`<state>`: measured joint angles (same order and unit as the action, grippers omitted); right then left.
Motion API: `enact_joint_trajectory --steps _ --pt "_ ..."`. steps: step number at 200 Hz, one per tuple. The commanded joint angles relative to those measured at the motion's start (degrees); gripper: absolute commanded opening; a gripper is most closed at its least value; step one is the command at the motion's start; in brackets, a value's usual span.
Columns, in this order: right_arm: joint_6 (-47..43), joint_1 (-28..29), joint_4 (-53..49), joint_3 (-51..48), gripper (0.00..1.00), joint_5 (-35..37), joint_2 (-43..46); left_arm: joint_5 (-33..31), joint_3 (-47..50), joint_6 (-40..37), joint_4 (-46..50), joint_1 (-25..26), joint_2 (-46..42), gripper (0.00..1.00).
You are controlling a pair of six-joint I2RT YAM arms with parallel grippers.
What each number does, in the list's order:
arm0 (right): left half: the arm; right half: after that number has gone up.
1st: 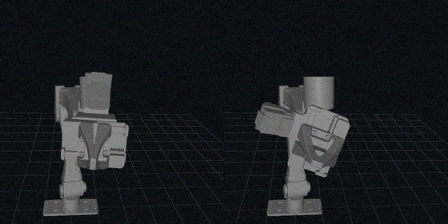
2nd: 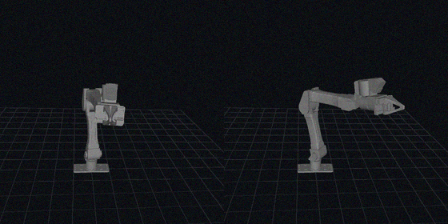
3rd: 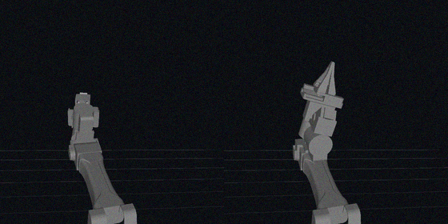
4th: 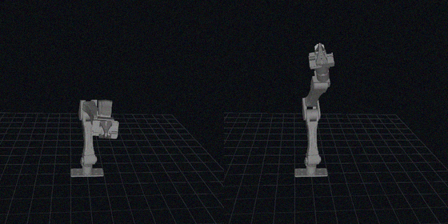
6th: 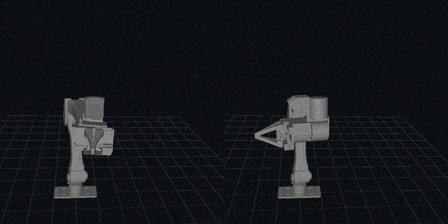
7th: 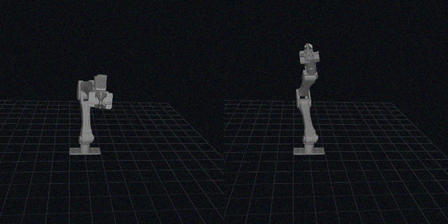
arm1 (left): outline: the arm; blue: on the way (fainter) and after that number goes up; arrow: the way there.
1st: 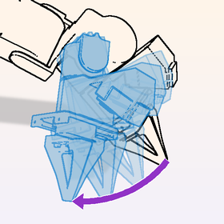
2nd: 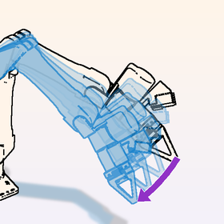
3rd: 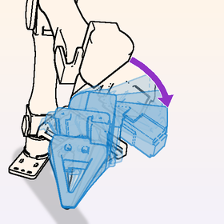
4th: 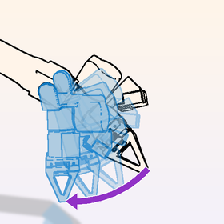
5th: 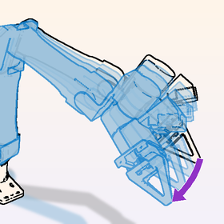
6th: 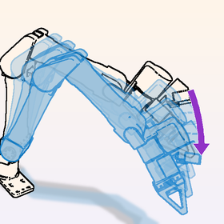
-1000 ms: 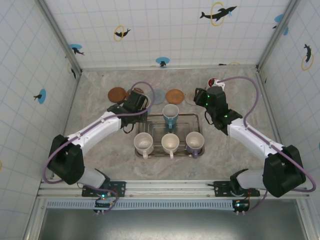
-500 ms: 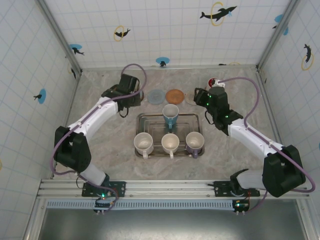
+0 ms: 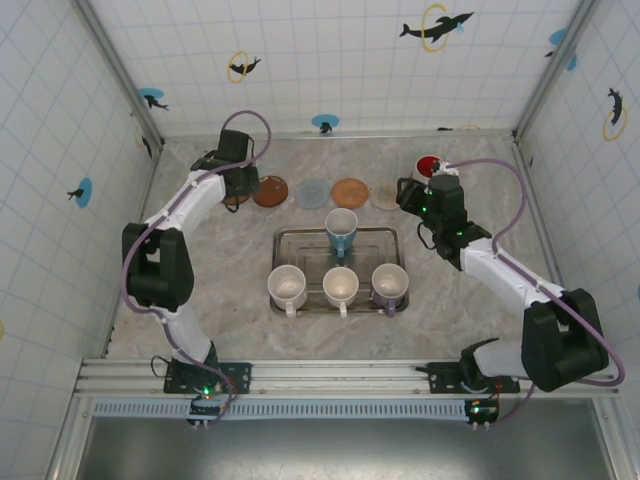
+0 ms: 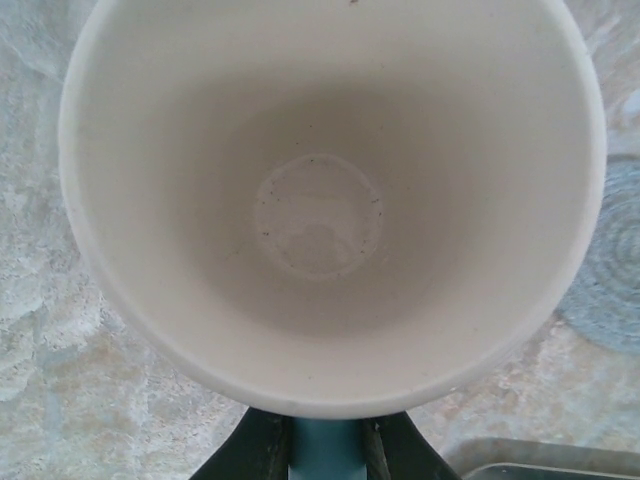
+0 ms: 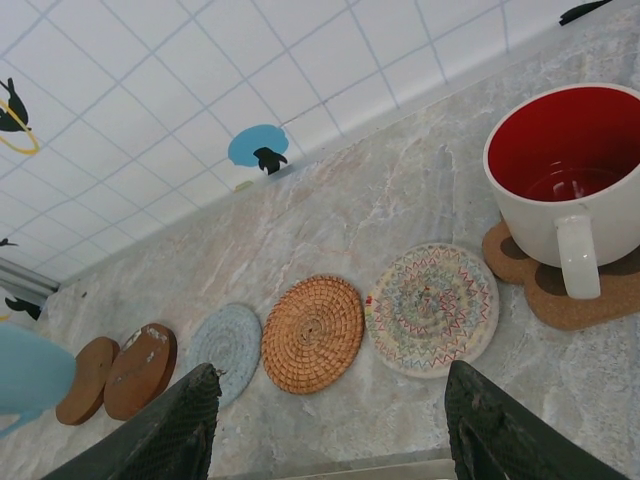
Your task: Place the cup by the coaster
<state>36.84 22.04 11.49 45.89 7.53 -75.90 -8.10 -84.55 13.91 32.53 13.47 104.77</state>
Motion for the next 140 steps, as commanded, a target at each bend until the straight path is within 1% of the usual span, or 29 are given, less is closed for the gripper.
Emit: enact_joint_trajectory --steps 1,26,56,99,140 --pt "0.58 -0.59 2.43 -0.14 0.62 -1.11 -1.56 -0.55 -2.5 -0.93 -3.39 -1.22 0.66 0.0" --pt "0.78 -0.68 2.79 0.07 0.62 -1.42 -2.53 -1.13 -1.94 -0.73 -4.63 -2.57 1.22 0.0" --pt "0.75 -0.76 2.66 0.69 0.61 -1.88 -3.53 -0.13 -1.86 -0.56 -5.26 -4.54 2.49 0.0" --pt "0.51 -0.86 1.8 1.53 0.61 -2.18 -4.5 -0.34 -2.02 -0.25 -6.32 -5.53 4.17 0.0" --pt "0.69 -0.84 1.99 2.01 0.6 -2.97 -5.53 -0.91 -1.05 0.65 -8.07 -6.33 4.04 0.0"
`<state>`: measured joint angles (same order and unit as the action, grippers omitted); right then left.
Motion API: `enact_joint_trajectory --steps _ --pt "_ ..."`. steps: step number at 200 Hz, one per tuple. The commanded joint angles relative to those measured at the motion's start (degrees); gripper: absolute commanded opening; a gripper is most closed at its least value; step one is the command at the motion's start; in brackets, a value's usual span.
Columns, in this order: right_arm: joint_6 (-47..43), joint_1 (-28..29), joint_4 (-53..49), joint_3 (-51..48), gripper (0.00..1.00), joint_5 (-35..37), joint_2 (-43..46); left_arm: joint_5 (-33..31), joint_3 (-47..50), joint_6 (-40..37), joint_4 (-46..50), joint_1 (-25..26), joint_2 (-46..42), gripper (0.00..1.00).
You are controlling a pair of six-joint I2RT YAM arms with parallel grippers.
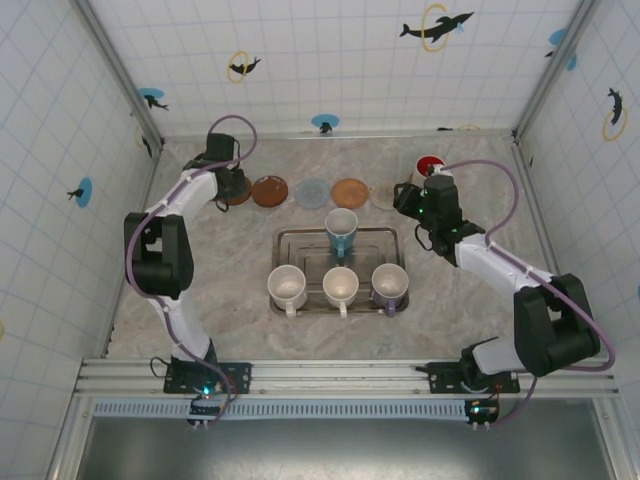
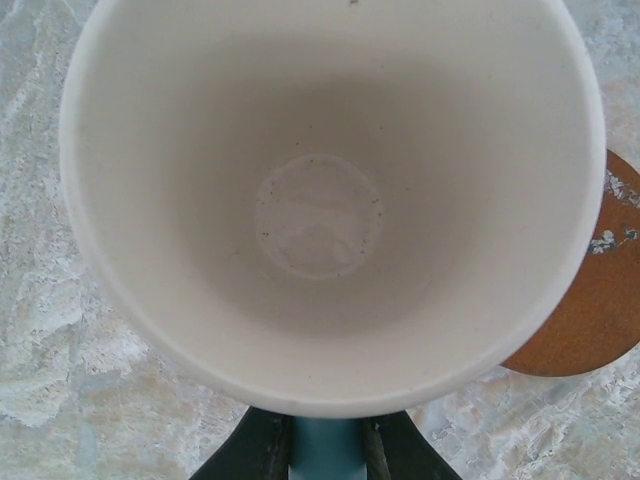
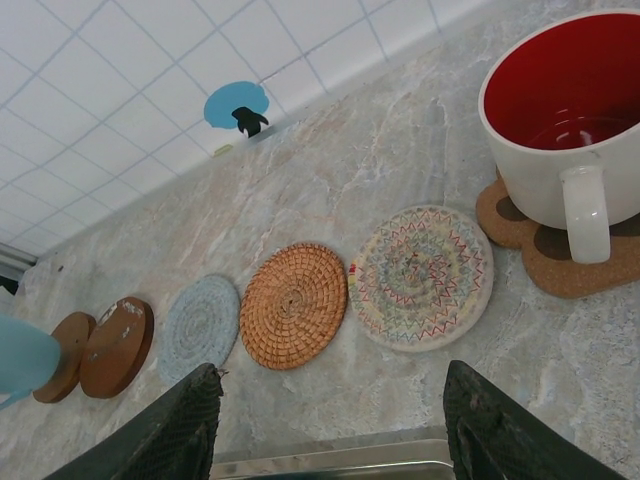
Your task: Place the cup by the coaster
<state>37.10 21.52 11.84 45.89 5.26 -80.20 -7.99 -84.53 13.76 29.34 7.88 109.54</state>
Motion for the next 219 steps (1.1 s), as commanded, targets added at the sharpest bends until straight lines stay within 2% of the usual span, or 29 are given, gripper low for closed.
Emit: enact_joint_trajectory --steps 1,219 --pt "0.43 -0.33 1.67 2.05 0.6 -0.73 -1.24 -1.0 -1.03 0.82 -4.89 -0.75 -0.73 0.0" --pt "0.43 -0.34 1.15 2.99 0.59 -1.65 -2.68 0.44 -2.75 0.92 -4.56 -1.72 3.1 0.0"
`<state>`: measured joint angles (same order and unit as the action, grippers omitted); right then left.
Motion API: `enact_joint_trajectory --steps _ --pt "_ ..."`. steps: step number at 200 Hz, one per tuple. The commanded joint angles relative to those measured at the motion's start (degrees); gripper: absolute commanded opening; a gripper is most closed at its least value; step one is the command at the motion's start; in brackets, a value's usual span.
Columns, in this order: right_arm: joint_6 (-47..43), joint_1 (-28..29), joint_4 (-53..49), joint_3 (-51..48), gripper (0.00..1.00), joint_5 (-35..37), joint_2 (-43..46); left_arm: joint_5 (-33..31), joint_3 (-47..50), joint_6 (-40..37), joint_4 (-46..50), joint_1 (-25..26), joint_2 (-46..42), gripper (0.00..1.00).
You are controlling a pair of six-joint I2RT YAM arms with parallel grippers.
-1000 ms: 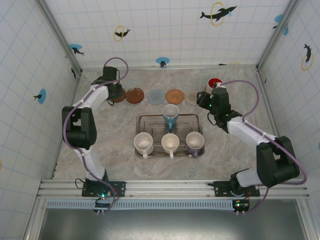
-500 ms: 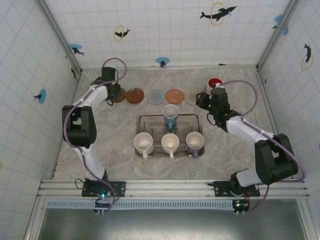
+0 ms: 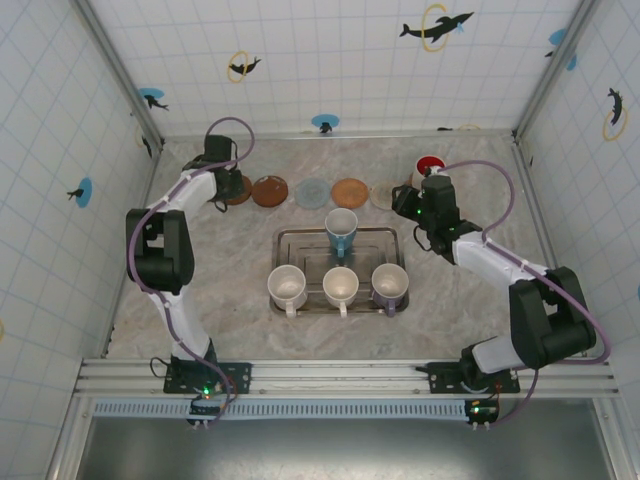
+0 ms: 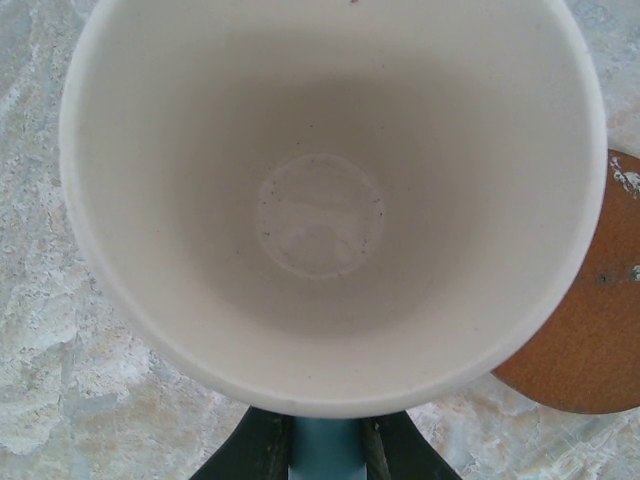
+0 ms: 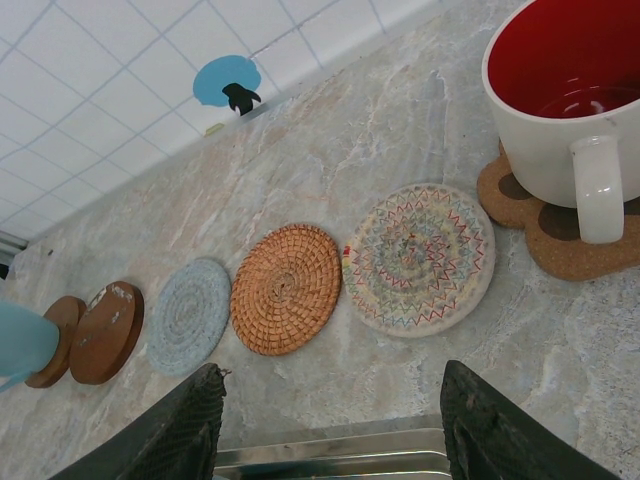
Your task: Place the cup by the coaster
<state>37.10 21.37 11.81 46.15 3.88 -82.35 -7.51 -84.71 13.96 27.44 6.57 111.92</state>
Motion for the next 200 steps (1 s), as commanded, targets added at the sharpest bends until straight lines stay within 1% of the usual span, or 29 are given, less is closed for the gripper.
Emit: enact_joint_trajectory --steps 1,113,200 --pt "0.43 -0.18 1.14 2.72 0.59 -0.27 -0.53 -0.05 -2.57 0.72 -2.66 -0.41 0.69 0.0" --pt "0.43 -0.18 1.0 2.88 0.59 -0.45 -0.71 1.18 -2.96 0.81 -3.27 -0.39 0.65 0.0" --pt "0.36 -0.14 0.88 2.89 0.59 -0.5 -0.62 1.28 -3.8 0.5 -1.5 -0.37 2.01 0.0"
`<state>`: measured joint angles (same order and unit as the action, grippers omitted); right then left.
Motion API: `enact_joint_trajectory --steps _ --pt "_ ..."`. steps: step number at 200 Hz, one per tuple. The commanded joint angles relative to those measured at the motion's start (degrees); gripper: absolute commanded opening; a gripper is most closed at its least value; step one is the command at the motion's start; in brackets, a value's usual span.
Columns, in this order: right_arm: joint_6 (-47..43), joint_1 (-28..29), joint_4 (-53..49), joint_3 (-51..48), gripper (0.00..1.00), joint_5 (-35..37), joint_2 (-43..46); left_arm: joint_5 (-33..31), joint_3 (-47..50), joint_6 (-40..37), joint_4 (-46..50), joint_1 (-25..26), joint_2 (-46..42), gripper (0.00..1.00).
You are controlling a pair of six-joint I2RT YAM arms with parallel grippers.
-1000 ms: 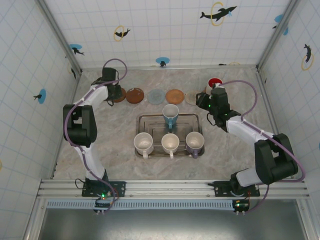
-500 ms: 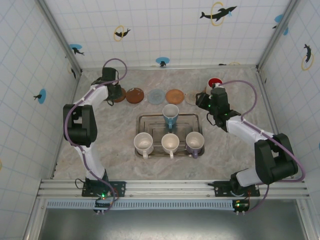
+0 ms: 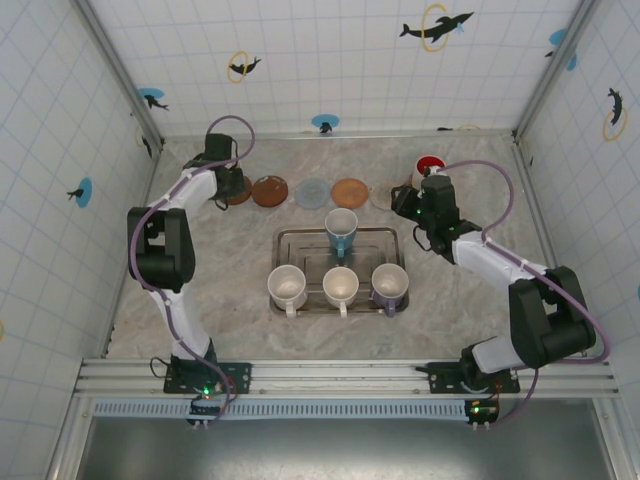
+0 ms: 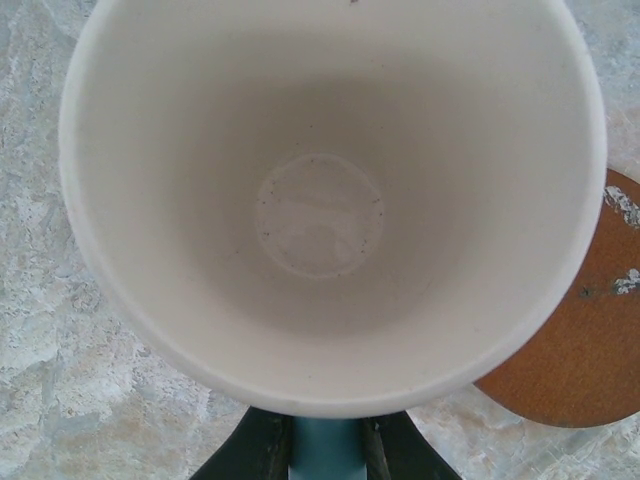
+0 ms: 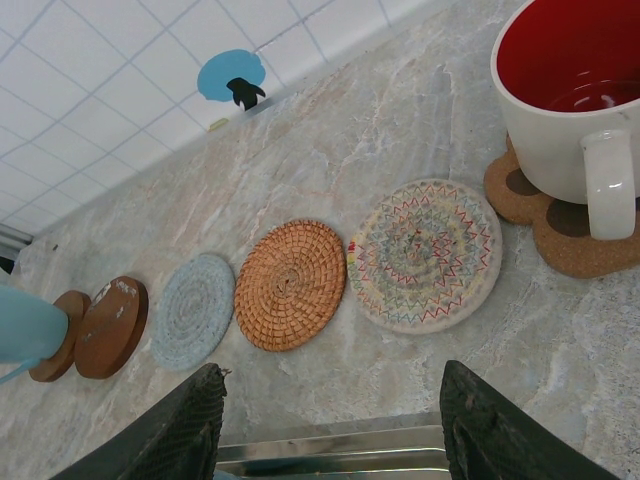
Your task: Place the cup by the coaster
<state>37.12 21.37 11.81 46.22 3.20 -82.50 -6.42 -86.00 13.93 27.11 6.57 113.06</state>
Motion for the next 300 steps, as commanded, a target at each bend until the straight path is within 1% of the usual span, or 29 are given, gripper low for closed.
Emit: enact_joint_trajectory --steps 1,49,67,74,106,146,174,191,232,252,278,300 --pt "0.37 -0.16 0.91 2.83 0.59 0.2 -0.43 0.18 -2.51 0.55 -1.13 -0.35 0.86 0.0" --pt "0.31 -0.18 0.85 2.83 0.59 0.05 -0.37 -0.47 -2.81 0.3 -0.02 -0.35 1.03 0.0" --pt "0.31 -0.18 0.93 2.73 0.59 0.2 -0.38 -0.79 -3.21 0.13 0.74 -0.4 1.37 0.09" --pt "0.27 -0.18 0.92 2.8 0.59 0.2 -0.38 -0.73 -3.21 0.13 0.83 -0.41 1.38 0.14" --pt "0.39 -0.18 0.92 3.22 0.59 -0.12 -1.16 -0.44 -3.39 0.05 1.19 -0.38 1.53 0.24" --pt "0.42 -0.1 1.01 3.38 0.59 -0.68 -1.44 -0.29 -3.21 0.04 1.57 -0.3 0.9 0.33" --pt "0.49 -0.08 0.93 3.29 0.59 -0.57 -1.17 0.29 -2.23 -0.07 1.9 -0.34 -0.87 0.35" --pt "0.49 0.06 0.85 3.29 0.59 -0.39 -1.08 2.46 -1.19 -0.57 2.06 -0.33 -2.81 0.35" --pt "0.07 0.99 -0.52 4.48 0.58 0.35 -1.51 4.63 3.66 -0.25 0.6 0.11 -10.87 0.37" --pt "-0.7 1.98 -2.88 5.97 0.58 1.28 -0.99 6.25 5.7 -0.22 0.22 2.49 -15.91 0.41" --pt "-2.89 4.32 -7.66 8.18 0.59 5.02 1.29 5.35 8.47 -0.42 -2.69 8.86 -23.01 0.48" --pt "-4.99 5.59 -11.05 10.21 0.6 7.1 2.6 5.66 11.86 2.44 -6.36 13.29 -28.41 0.51"
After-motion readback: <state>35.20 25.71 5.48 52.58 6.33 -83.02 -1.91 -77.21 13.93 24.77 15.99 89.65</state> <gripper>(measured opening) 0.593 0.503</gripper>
